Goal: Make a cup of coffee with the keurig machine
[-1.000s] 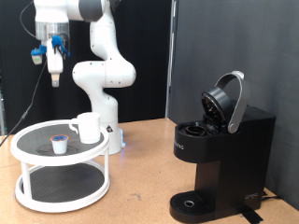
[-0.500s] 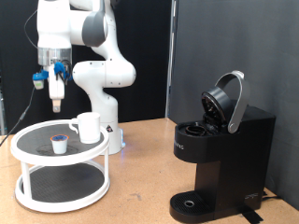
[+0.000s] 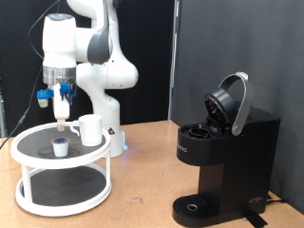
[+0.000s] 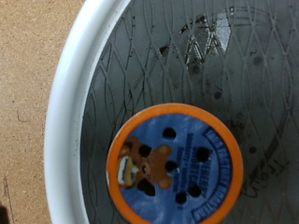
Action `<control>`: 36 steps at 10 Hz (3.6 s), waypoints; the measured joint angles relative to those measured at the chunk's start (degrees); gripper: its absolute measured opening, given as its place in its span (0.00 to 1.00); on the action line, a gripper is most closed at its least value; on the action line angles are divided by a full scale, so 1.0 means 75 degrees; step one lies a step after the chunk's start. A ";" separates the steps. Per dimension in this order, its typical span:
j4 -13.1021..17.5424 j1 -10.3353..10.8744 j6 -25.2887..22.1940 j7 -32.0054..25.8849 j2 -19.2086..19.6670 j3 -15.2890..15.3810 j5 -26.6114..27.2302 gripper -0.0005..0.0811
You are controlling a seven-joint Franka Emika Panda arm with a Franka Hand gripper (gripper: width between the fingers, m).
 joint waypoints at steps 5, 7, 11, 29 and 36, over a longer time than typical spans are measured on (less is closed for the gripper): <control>-0.0394 -0.0038 0.0869 0.0236 0.0449 0.0000 -0.0320 0.91; -0.0487 -0.0050 0.1077 0.0262 0.0570 -0.0001 -0.0404 0.91; -0.0596 -0.0105 0.1352 0.0281 0.0740 -0.0003 -0.0463 0.91; 0.1156 0.0288 -0.2519 -0.1804 -0.0295 -0.0384 0.2383 0.45; 0.1965 0.0783 -0.3803 -0.2057 -0.0389 -0.0395 0.4495 0.45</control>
